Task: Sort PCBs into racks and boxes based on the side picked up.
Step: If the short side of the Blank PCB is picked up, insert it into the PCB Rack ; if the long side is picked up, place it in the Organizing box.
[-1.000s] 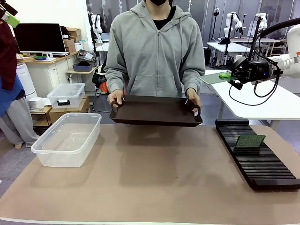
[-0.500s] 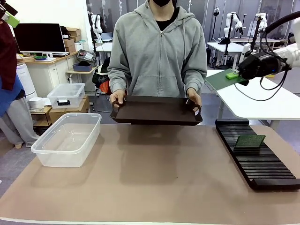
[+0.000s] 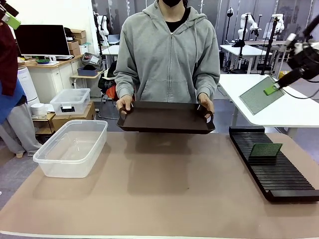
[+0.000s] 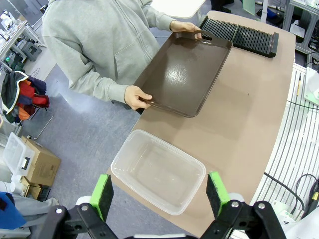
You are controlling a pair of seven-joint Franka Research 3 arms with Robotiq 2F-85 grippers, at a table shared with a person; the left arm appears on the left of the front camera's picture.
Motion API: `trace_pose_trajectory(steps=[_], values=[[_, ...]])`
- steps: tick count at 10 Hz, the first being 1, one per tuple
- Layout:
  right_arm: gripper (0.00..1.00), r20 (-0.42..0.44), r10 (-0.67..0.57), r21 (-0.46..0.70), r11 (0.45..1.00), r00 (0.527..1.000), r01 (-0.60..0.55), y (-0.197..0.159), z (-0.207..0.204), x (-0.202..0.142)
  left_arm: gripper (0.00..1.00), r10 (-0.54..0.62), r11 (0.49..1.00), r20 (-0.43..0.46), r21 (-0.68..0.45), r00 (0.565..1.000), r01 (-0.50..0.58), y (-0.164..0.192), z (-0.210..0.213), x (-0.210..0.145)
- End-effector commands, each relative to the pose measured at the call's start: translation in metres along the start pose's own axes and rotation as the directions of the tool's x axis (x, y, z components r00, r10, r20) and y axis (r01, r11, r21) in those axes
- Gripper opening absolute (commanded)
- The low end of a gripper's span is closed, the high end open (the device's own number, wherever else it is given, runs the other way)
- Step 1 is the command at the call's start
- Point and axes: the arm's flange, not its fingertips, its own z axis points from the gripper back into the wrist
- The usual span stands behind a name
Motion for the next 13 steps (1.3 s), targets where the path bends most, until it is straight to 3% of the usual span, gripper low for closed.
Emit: trace_pose_trajectory(steps=[1,3,4,5,7,8,9,10,11,13], values=[[0.02,0.135,0.02,-0.046,0.999,0.991,-0.014,0.01,0.001,-0.043,1.0,0.0,1.0,-0.003,0.001,1.0,0.0,-0.001,-0.001,-0.001],[0.02,0.218,0.033,-0.097,0.995,0.975,-0.012,0.004,0.013,-0.073,1.0,0.0,1.0,-0.003,0.001,1.0,0.0,-0.001,-0.001,-0.001],[0.02,0.298,-0.043,0.078,0.997,0.954,0.02,-0.006,0.023,-0.073,1.0,0.0,1.0,-0.003,0.001,1.0,0.0,-0.001,-0.001,-0.001],[0.02,0.168,0.005,-0.076,0.997,0.986,0.008,0.004,0.024,-0.067,1.0,0.0,1.0,-0.003,0.001,1.0,0.0,-0.001,-0.001,-0.001],[0.02,0.168,0.005,-0.076,0.997,0.986,0.008,0.004,0.024,-0.067,1.0,0.0,1.0,-0.003,0.001,1.0,0.0,-0.001,-0.001,-0.001],[0.02,0.211,-0.014,-0.037,0.999,0.977,0.023,0.0,0.025,-0.077,1.0,0.0,1.0,-0.003,0.001,1.0,0.0,-0.001,-0.001,-0.001],[0.02,0.114,0.099,-0.03,0.995,0.988,-0.097,-0.01,0.018,-0.084,1.0,0.0,1.0,-0.003,0.001,1.0,0.0,-0.001,-0.001,-0.001],[0.02,0.082,0.207,0.024,0.978,0.975,-0.209,-0.016,0.014,-0.094,1.0,0.0,1.0,-0.003,0.001,1.0,0.0,-0.001,-0.001,-0.001],[0.02,0.092,0.273,0.085,0.956,0.958,-0.28,-0.02,0.009,-0.108,1.0,0.0,1.0,-0.003,0.001,1.0,0.0,-0.001,-0.001,-0.001],[0.02,0.093,0.451,0.082,0.885,0.888,-0.458,-0.029,0.008,-0.131,1.0,0.0,1.0,-0.003,0.001,1.0,0.0,-0.001,-0.001,-0.001]])
